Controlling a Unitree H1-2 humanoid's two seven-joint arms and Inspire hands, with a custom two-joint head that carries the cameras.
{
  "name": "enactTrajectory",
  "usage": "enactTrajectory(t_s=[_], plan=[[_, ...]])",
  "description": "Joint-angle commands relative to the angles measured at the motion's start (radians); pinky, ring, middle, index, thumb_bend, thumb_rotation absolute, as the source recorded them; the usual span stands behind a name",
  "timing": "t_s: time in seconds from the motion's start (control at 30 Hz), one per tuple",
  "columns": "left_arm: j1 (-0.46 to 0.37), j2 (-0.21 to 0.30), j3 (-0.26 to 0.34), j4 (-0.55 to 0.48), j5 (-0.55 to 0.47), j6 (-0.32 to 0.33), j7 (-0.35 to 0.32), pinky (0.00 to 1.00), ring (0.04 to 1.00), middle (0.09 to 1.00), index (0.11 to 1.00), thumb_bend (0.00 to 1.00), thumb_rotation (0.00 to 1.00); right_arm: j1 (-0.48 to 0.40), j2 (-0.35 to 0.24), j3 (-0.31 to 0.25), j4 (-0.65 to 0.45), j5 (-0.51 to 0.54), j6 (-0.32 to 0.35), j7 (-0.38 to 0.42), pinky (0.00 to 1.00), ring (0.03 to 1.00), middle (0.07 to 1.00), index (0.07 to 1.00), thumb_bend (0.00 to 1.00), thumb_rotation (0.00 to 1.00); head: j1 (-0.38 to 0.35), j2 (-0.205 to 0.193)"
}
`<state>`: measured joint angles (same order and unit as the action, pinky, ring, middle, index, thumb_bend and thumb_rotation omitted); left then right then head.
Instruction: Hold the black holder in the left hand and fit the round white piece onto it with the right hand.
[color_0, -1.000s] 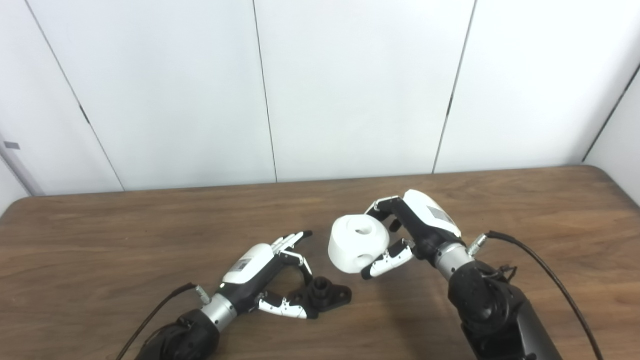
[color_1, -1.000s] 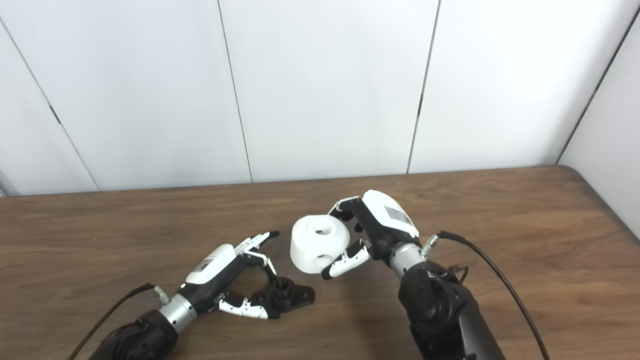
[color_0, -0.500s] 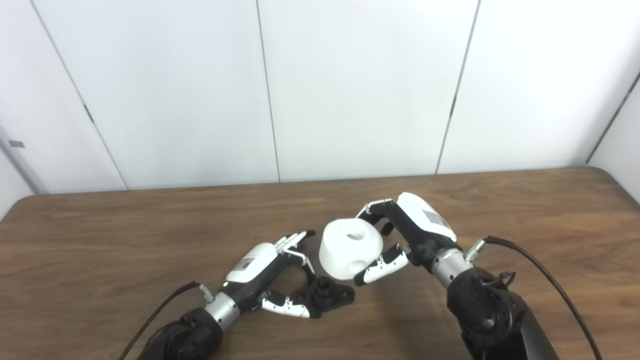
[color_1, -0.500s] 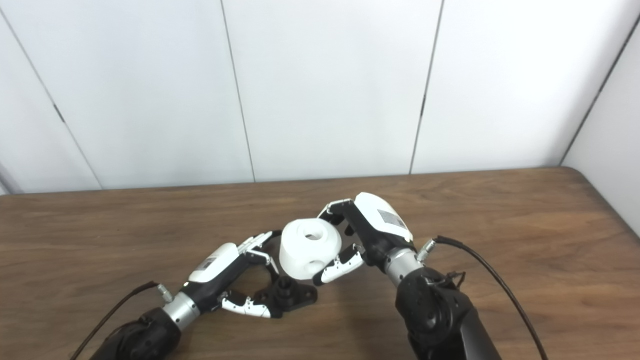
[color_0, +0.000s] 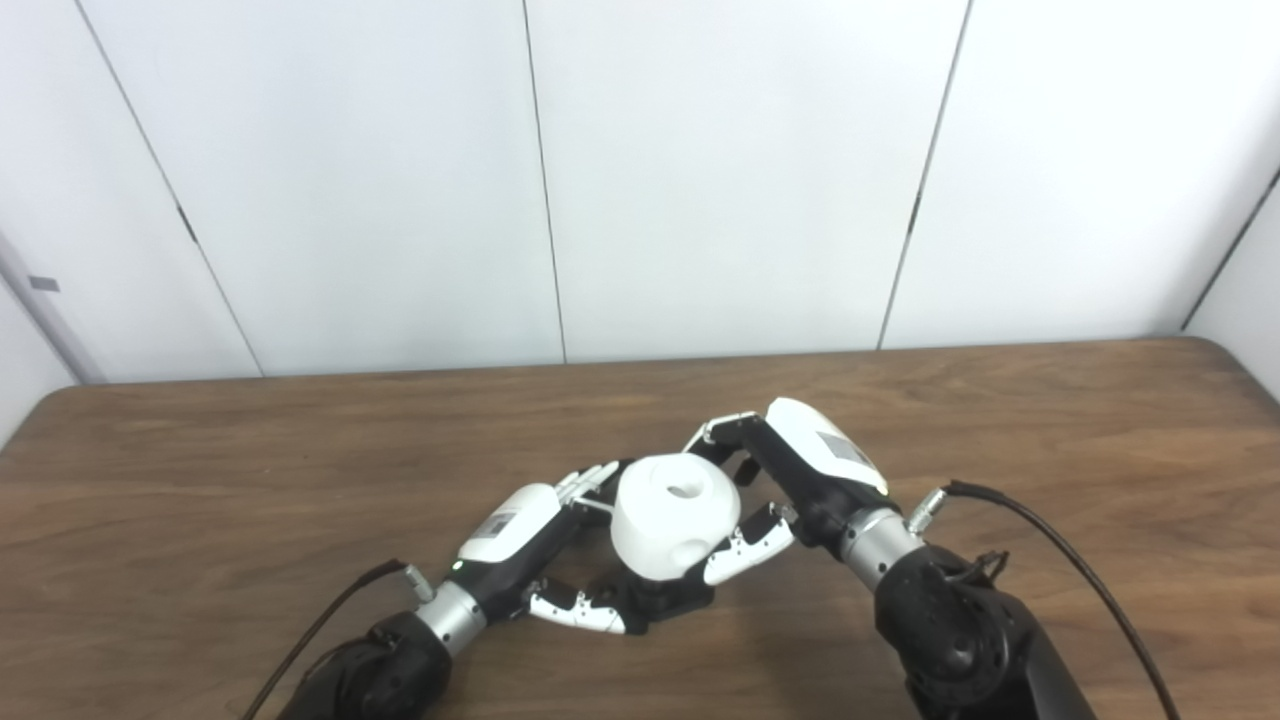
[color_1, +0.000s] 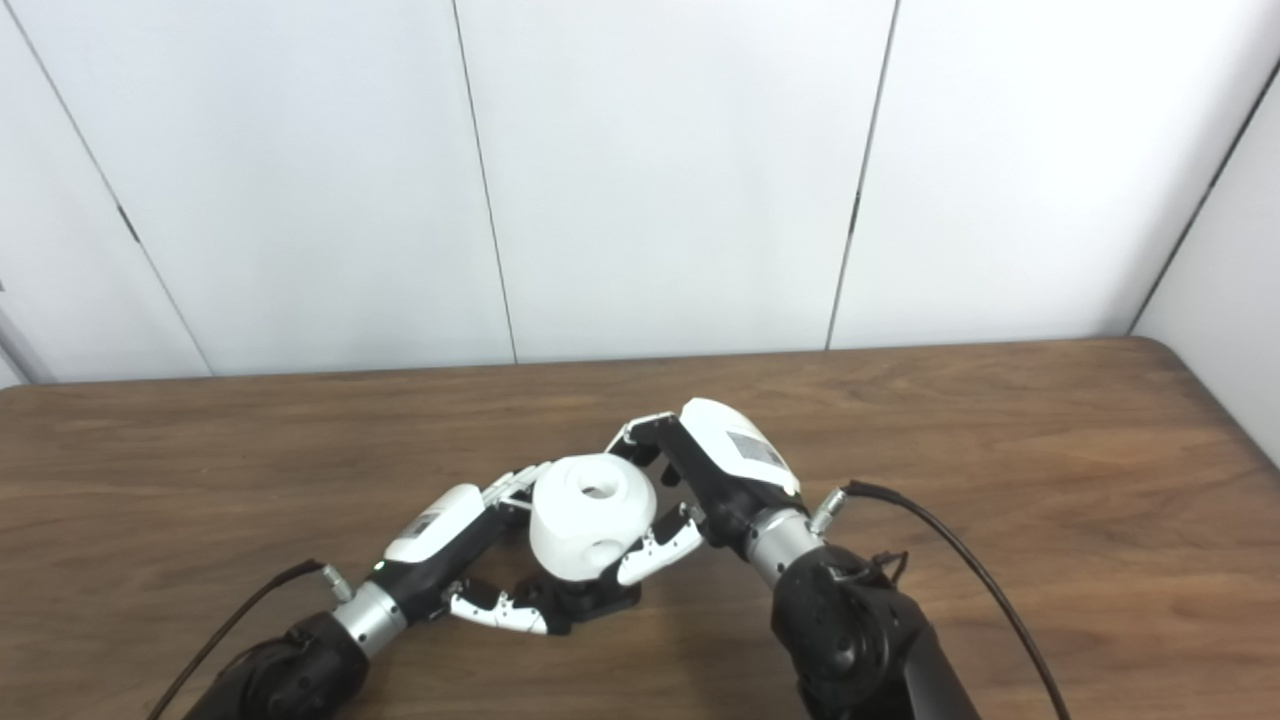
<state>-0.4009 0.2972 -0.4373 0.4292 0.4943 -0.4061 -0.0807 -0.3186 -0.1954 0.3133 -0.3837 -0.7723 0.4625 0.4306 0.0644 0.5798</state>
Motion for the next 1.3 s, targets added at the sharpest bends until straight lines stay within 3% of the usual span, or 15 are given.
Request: enactTrajectory(t_s=[0.0,1.03,1.27], plan=[[0.045,-0.022,-0.041,0.057,0.06,0.095,-0.052,1.0,1.0,1.0,0.485,0.52,0.06,-0.048,0.003,-0.001,-0.015,-0.005,-0.032,-0.021,0.59,0.715,0.706,0.481,0.52,0.13,0.001,0.001],[0.044,-0.024,-0.046,0.022,0.053,0.118,-0.068,1.0,1.0,1.0,0.484,0.52,0.06,-0.108,-0.068,0.022,0.04,0.022,-0.078,0.014,0.65,0.729,0.709,0.481,0.52,0.14,0.015,0.022],[0.044,-0.028,-0.043,0.016,0.045,0.126,-0.071,1.0,1.0,0.999,0.484,0.52,0.06,-0.115,-0.086,0.043,0.045,0.018,-0.098,0.029,0.63,0.718,0.709,0.481,0.52,0.13,0.02,0.027]])
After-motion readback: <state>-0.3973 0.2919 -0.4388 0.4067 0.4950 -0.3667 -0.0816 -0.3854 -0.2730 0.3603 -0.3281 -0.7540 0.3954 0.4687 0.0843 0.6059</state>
